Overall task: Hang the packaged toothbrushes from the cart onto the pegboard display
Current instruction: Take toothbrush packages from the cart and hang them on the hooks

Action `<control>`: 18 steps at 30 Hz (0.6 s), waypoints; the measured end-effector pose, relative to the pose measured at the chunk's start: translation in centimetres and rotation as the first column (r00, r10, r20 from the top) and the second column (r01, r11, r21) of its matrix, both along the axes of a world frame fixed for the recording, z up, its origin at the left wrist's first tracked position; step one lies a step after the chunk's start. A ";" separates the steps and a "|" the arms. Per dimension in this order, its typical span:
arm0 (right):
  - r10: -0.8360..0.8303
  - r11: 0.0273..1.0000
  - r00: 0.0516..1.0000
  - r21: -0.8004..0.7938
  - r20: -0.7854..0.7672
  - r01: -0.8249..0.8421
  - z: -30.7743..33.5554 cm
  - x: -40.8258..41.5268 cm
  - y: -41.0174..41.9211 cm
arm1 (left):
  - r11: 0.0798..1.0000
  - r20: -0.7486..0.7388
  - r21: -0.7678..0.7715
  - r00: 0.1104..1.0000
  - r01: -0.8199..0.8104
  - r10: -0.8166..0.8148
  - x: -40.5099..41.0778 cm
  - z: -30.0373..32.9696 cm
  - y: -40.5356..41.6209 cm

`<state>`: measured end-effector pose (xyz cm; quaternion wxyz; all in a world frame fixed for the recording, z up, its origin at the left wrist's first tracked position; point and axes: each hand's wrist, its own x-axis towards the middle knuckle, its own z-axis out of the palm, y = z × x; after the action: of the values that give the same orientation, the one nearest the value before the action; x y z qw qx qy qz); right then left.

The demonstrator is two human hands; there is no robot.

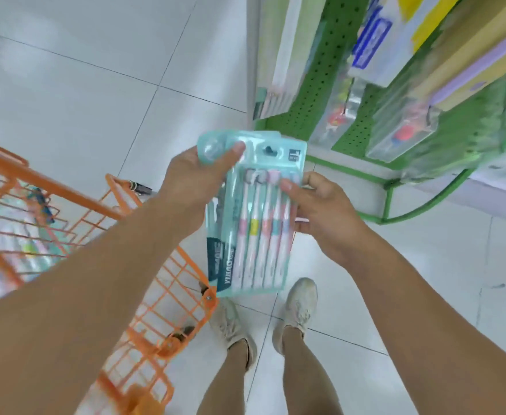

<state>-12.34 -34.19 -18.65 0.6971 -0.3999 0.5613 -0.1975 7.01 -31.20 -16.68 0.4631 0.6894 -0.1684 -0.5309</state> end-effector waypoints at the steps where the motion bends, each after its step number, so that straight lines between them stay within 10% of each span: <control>1: -0.031 0.999 1.000 -0.020 0.000 0.031 -1.8 0.4 -0.8 | 1.000 0.001 0.000 1.000 0.029 -0.029 0.7 -1.7 -0.7; 18: -0.166 0.888 0.966 -0.396 0.197 0.233 -9.6 3.9 -8.7 | 0.999 0.226 0.039 0.973 0.027 -0.035 5.9 -10.8 -5.9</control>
<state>-8.46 -42.92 -28.28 0.6141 -0.4620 0.4877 -0.4142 12.92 -37.06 -27.47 0.4200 0.7510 -0.2213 -0.4589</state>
